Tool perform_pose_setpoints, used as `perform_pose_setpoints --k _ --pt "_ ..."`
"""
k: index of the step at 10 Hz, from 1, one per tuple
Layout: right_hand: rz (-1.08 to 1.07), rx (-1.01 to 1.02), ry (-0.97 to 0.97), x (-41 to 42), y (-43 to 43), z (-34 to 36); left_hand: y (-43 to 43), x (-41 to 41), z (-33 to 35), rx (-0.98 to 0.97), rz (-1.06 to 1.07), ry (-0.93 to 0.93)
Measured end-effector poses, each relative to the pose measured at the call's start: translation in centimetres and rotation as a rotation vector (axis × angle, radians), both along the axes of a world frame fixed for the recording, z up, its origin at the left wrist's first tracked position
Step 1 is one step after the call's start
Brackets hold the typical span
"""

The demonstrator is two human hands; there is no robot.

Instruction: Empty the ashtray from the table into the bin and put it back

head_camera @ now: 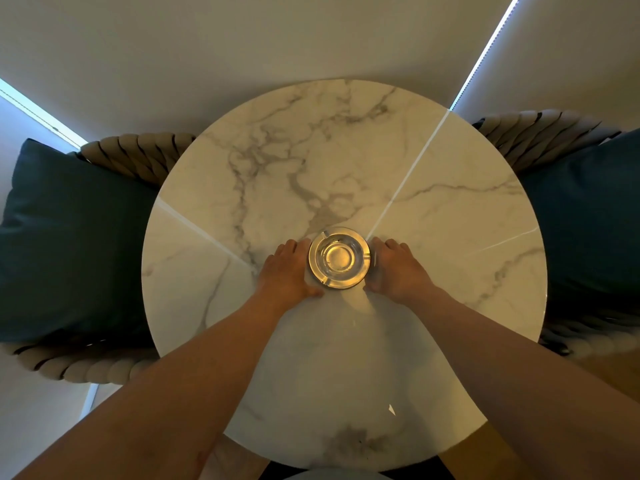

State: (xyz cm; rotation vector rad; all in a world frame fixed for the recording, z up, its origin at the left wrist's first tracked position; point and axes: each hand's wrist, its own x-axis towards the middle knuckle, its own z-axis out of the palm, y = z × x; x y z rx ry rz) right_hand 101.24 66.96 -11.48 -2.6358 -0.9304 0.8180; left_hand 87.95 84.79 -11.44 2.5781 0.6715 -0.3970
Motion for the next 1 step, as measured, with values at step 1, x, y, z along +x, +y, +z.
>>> perform_pose_setpoints --k 1 --pt "-0.033 0.033 -0.009 0.04 -0.62 -0.13 0.0 -0.35 -0.01 -0.002 0.018 0.003"
